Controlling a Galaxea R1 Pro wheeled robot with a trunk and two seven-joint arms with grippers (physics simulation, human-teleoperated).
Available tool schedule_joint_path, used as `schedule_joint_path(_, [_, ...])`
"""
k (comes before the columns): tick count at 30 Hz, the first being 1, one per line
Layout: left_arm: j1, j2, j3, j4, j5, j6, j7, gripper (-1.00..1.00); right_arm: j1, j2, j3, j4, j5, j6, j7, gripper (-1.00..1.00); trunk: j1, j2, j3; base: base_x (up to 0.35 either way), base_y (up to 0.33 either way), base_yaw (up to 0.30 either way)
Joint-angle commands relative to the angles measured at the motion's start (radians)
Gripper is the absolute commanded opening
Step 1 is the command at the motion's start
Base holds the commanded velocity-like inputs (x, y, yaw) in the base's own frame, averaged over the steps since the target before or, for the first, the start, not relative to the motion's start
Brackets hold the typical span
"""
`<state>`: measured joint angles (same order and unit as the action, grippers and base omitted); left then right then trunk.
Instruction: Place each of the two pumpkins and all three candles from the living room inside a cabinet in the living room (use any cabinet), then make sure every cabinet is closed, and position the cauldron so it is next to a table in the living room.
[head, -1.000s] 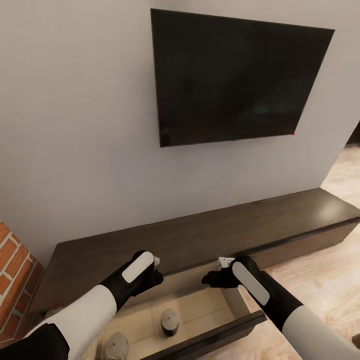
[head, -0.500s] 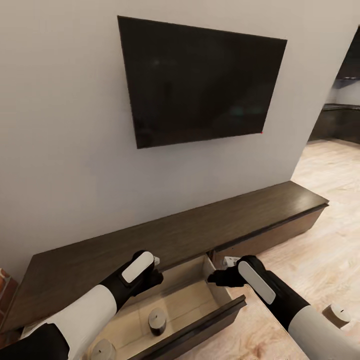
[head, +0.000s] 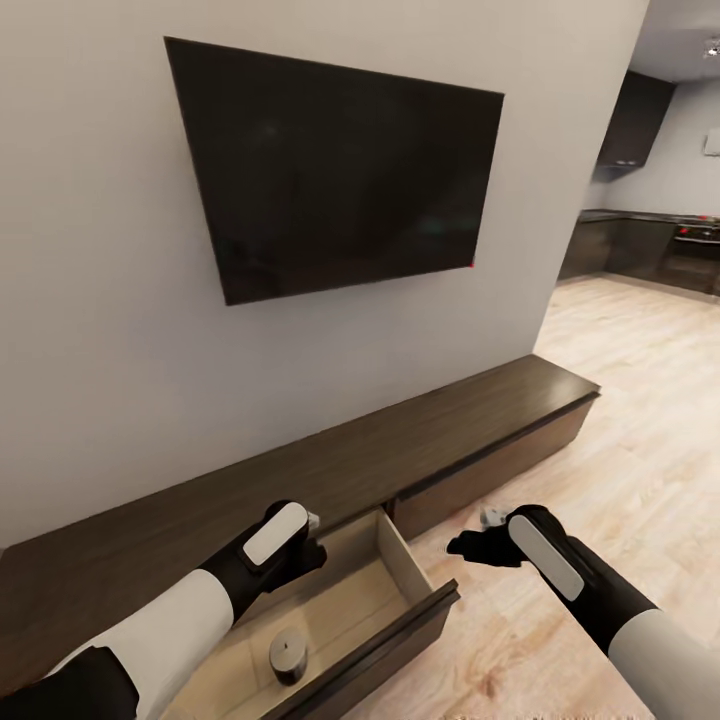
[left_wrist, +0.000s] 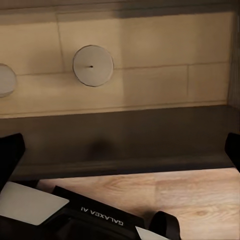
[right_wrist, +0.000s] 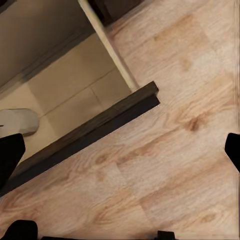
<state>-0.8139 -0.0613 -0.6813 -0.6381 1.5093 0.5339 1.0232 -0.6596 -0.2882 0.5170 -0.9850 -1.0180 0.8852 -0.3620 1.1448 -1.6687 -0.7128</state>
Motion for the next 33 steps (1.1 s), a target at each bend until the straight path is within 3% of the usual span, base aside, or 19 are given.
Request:
schedule_joint_path(1, [0.0, -0.001, 0.0, 0.0, 0.0, 0.0, 0.0, 1.0, 0.0, 0.0, 0.001, 0.002, 0.0, 0.0, 0.0, 1.0, 0.0, 0.0, 0.0, 0.0, 0.0, -0.271])
schedule_joint_path(4, [0.0, -0.003, 0.0, 0.002, 0.0, -0.001, -0.002, 1.0, 0.0, 0.002, 0.001, 0.026, 0.0, -0.003, -0.001, 1.0, 0.0, 0.0, -0.001, 0.0, 0.0, -0.257])
schedule_joint_path(7, [0.0, -0.005, 0.0, 0.004, 0.0, -0.001, -0.003, 1.0, 0.0, 0.004, 0.002, 0.117, 0.001, -0.036, 0.0, 1.0, 0.0, 0.0, -0.004, 0.0, 0.0, -0.202])
schedule_joint_path(11, [0.0, -0.006, 0.0, 0.005, -0.001, 0.001, -0.002, 1.0, 0.0, 0.001, 0.004, 0.276, 0.004, -0.179, -0.001, 1.0, 0.0, 0.0, -0.009, 0.0, 0.0, -0.171])
schedule_joint_path(17, [0.0, -0.006, -0.002, 0.007, -0.001, 0.002, -0.002, 1.0, 0.0, -0.005, 0.006, 0.359, 0.007, -0.254, -0.002, 1.0, 0.0, 0.0, -0.017, 0.0, 0.0, -0.162])
schedule_joint_path(19, [0.001, -0.007, -0.004, 0.004, -0.002, 0.003, -0.002, 1.0, -0.001, -0.007, 0.005, 0.417, 0.037, -0.276, 0.004, 1.0, 0.0, 0.0, -0.02, 0.0, 0.0, -0.157])
schedule_joint_path(22, [0.001, -0.007, -0.004, 0.004, -0.003, 0.003, -0.002, 1.0, -0.01, -0.007, 0.002, 0.416, 0.054, -0.279, 0.001, 1.0, 0.0, 0.0, -0.024, 0.0, 0.0, -0.149])
schedule_joint_path(26, [0.001, -0.003, -0.004, 0.007, -0.004, 0.003, 0.001, 1.0, -0.153, -0.001, 0.0, 0.395, 0.059, -0.282, -0.003, 1.0, 0.0, 0.0, -0.03, 0.0, 0.0, -0.136])
schedule_joint_path(33, [0.0, -0.007, -0.004, 0.008, -0.004, 0.0, -0.001, 1.0, -0.172, -0.005, -0.003, 0.395, 0.06, -0.313, -0.004, 1.0, 0.0, 0.0, -0.041, 0.0, 0.0, -0.123])
